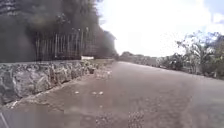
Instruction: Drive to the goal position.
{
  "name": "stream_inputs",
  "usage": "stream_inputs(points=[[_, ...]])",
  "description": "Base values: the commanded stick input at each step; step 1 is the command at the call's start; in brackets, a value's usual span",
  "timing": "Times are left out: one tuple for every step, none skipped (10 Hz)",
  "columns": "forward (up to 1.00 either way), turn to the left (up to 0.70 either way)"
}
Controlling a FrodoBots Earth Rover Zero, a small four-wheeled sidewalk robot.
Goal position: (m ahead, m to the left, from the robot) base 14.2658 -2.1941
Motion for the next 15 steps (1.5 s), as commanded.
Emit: stream_inputs(points=[[0.5, 0.0], [0.5, 0.0], [0.5, 0.0], [0.5, 0.0], [0.5, 0.0], [0.5, 0.0], [0.5, 0.0], [0.5, 0.0], [0.5, 0.0], [0.5, 0.0], [0.5, 0.0], [0.5, 0.0], [0.5, 0.0], [0.5, 0.0], [0.5, 0.0]])
